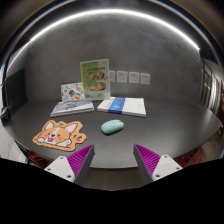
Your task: Arrange mouse
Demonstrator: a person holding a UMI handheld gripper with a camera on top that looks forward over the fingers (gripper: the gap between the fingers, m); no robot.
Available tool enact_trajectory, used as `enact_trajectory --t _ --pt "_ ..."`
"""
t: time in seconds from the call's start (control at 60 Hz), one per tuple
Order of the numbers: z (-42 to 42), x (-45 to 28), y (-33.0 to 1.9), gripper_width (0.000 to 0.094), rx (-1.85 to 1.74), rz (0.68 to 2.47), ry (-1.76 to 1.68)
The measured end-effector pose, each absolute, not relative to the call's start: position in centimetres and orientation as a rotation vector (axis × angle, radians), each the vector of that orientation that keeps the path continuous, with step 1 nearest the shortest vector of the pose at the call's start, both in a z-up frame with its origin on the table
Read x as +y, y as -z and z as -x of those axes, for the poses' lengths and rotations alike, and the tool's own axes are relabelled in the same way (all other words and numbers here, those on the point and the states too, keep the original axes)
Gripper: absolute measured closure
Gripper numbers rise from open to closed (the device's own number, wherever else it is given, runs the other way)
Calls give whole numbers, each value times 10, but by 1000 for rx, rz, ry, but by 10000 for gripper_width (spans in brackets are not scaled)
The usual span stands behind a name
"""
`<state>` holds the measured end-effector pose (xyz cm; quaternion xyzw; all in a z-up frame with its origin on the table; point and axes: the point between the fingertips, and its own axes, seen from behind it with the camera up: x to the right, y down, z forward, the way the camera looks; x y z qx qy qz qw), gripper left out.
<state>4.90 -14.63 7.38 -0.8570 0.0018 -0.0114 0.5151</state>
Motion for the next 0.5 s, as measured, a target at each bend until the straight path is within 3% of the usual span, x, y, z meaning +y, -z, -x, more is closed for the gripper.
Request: enact_trajectory --t 0.5 --pt "-28 -19 -26 99 132 2107 -48"
